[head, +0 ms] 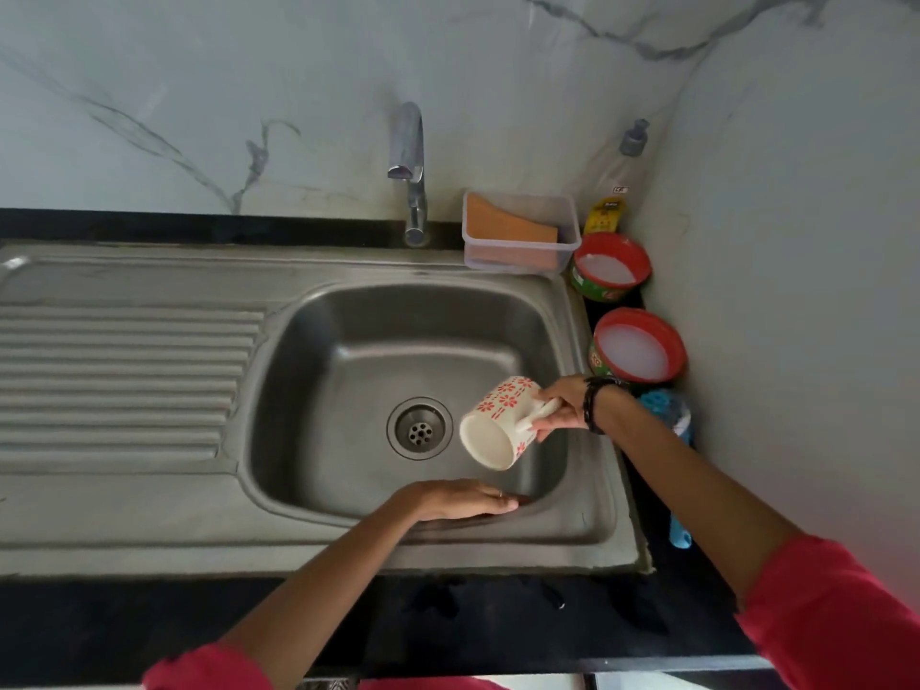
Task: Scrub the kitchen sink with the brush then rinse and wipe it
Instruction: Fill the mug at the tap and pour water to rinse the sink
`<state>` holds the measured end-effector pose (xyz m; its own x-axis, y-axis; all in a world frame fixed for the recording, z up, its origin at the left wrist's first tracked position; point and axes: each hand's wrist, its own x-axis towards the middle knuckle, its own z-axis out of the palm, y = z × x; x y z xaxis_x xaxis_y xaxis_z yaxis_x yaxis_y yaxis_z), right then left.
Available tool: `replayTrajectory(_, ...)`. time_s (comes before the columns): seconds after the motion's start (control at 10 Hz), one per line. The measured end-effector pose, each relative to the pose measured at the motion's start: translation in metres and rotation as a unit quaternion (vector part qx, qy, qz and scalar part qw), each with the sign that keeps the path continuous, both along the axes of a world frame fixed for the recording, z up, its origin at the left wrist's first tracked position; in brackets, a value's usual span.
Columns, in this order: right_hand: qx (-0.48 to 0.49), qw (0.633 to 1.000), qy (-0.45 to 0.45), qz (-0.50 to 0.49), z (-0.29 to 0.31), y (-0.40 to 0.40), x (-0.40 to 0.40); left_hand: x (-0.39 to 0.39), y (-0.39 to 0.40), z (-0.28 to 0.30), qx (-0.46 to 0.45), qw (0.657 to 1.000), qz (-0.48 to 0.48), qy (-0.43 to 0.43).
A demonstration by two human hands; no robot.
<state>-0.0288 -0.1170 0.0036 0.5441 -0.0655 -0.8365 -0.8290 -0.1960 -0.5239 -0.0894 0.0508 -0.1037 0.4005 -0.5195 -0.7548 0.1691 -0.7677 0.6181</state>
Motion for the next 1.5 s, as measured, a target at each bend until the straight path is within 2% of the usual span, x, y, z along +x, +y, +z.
replayTrajectory(0.1, -0.084, 0.993, -0.074, 0.034, -0.005, -0.005, 0.025, 0.000, -0.010, 0.006, -0.002, 0.999, -0.030, -0.024)
replayTrajectory(0.2, -0.302, 0.926, -0.170, 0.153, 0.009, 0.017, 0.030, 0.006, -0.013, 0.013, 0.021, 0.995, -0.061, -0.072)
replayTrajectory(0.3, -0.370, 0.877, -0.235, 0.196, 0.008, 0.025, 0.023, 0.013, -0.005, 0.011, 0.041, 0.988, -0.088, -0.118)
replayTrajectory(0.4, -0.389, 0.862, -0.232, 0.229, -0.001, 0.016, 0.018, 0.027, 0.018, -0.002, 0.096, 0.975, -0.101, -0.174)
replayTrajectory(0.6, -0.306, 0.921, -0.114, 0.213, 0.000, 0.009, 0.044, 0.055, 0.063, -0.003, 0.199, 0.919, -0.137, -0.311)
replayTrajectory(0.7, -0.317, 0.912, -0.057, 0.254, 0.004, 0.029, 0.072, 0.076, 0.087, -0.004, 0.264, 0.881, -0.206, -0.333)
replayTrajectory(0.8, -0.404, 0.838, -0.129, 0.344, 0.008, 0.060, 0.092, 0.091, 0.106, 0.000, 0.319, 0.863, -0.219, -0.325)
replayTrajectory(0.9, -0.472, 0.736, -0.205, 0.441, 0.005, 0.114, 0.111, 0.106, 0.133, 0.000, 0.357, 0.838, -0.243, -0.333)
replayTrajectory(1.0, -0.459, 0.686, -0.218, 0.521, -0.001, 0.150, 0.114, 0.115, 0.154, 0.002, 0.381, 0.821, -0.274, -0.325)
replayTrajectory(1.2, -0.423, 0.654, -0.147, 0.610, 0.002, 0.156, 0.095, 0.120, 0.165, -0.001, 0.317, 0.857, -0.276, -0.300)
replayTrajectory(1.3, -0.425, 0.676, -0.152, 0.582, 0.005, 0.145, 0.092, 0.121, 0.166, 0.001, 0.289, 0.870, -0.264, -0.300)
replayTrajectory(1.4, -0.404, 0.755, -0.175, 0.486, 0.007, 0.128, 0.084, 0.120, 0.167, 0.007, 0.236, 0.888, -0.219, -0.328)
replayTrajectory(1.5, -0.342, 0.844, -0.214, 0.354, 0.008, 0.119, 0.070, 0.119, 0.170, 0.019, 0.197, 0.886, -0.182, -0.379)
